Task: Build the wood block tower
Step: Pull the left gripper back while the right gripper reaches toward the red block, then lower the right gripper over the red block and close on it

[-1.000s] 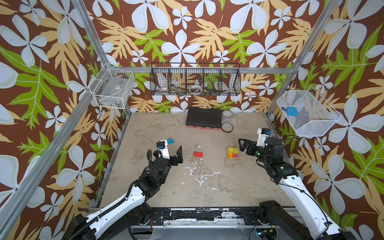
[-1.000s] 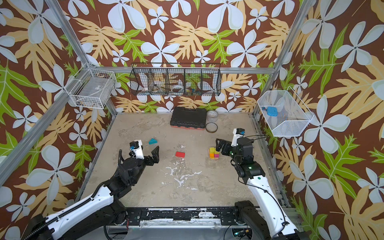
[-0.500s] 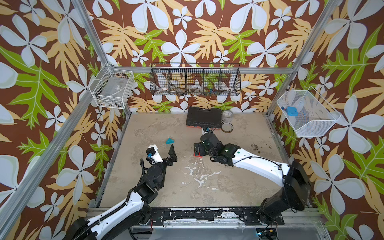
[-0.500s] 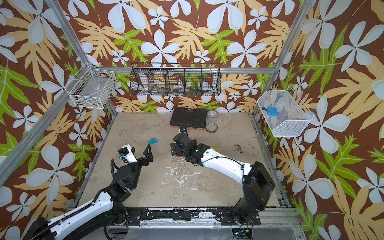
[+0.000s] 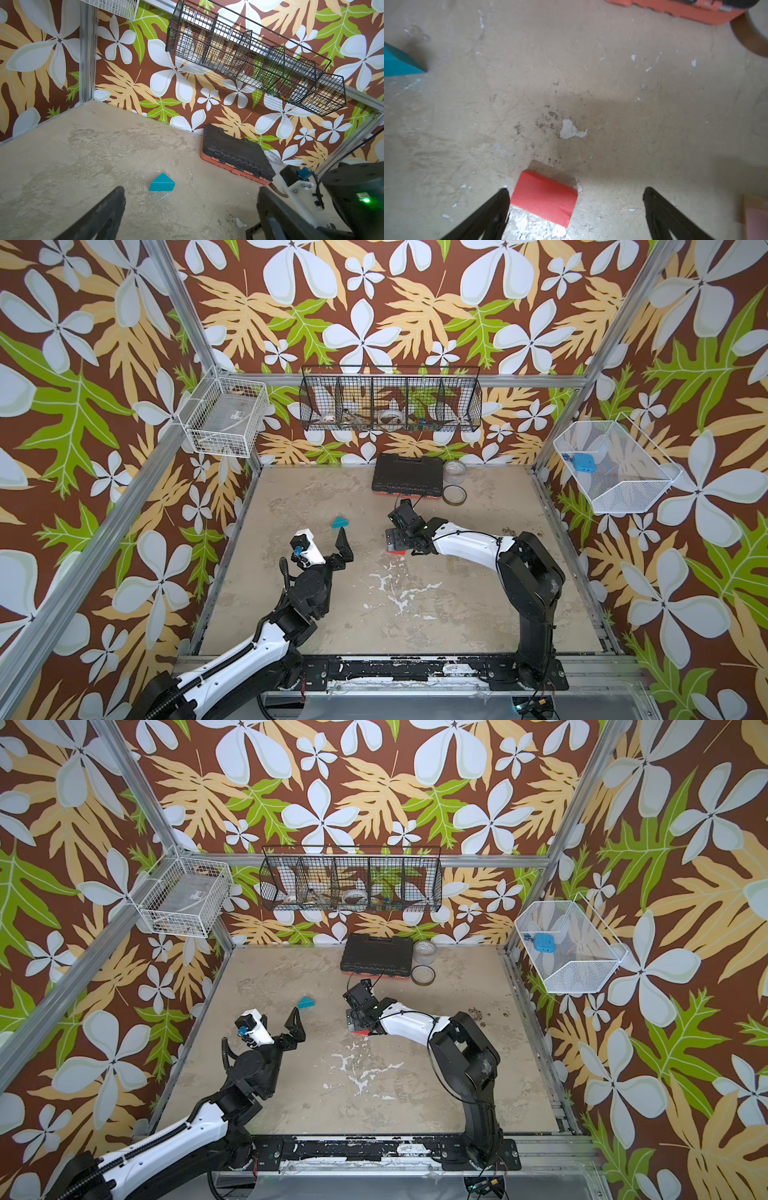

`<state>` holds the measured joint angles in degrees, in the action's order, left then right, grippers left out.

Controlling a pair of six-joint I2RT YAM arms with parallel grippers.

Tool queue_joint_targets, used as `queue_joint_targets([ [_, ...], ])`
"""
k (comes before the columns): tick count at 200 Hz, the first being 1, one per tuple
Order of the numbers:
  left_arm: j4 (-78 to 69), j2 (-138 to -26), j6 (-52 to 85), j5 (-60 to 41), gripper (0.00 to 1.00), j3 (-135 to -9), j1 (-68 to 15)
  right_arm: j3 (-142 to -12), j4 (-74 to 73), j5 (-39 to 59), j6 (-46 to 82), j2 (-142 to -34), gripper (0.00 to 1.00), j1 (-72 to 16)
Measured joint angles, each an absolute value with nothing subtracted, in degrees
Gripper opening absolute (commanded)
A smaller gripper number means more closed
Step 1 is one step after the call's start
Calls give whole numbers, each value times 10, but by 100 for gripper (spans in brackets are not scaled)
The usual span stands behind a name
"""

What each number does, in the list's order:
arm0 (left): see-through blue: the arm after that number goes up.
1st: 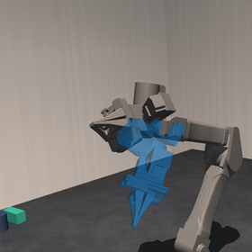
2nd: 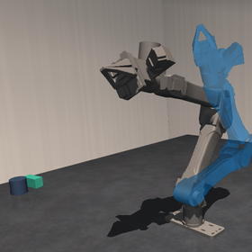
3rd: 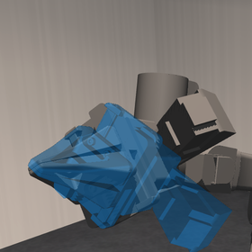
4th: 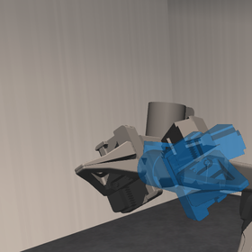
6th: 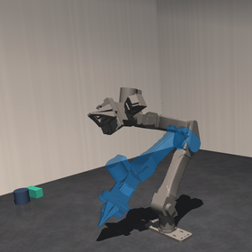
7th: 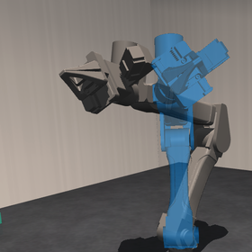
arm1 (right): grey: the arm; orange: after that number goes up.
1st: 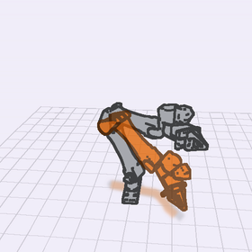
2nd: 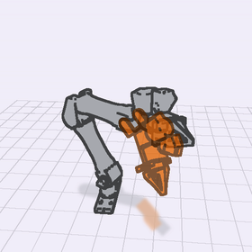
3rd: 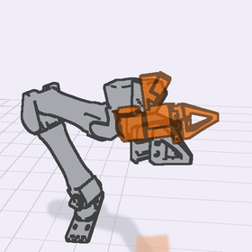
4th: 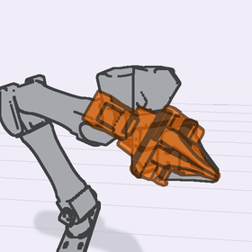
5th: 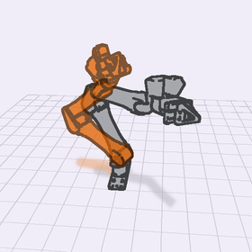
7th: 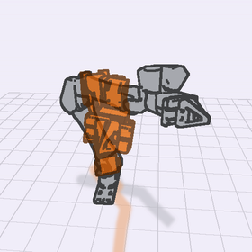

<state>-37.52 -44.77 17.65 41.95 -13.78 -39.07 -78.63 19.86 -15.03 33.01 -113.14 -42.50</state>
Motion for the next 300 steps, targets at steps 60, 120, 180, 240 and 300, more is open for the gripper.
queue_joint_targets([
  [60, -383, -453, 176, 426, 100, -138, -391, -777, 188, -127, 346, -1145, 100, -421],
  [120, -384, -453, 176, 426, 100, -138, -391, -810, 186, -124, 358, -1170, 100, -441],
  [180, -384, -454, 176, 426, 100, -138, -391, -850, 218, -157, 360, -1208, 100, -446],
  [240, -384, -453, 176, 421, 100, -138, -391, -829, 235, -181, 369, -1200, 86, -446],
  [300, -383, -427, 169, 422, 100, -138, -391, -799, 230, -177, 385, -1185, 74, -446],
])
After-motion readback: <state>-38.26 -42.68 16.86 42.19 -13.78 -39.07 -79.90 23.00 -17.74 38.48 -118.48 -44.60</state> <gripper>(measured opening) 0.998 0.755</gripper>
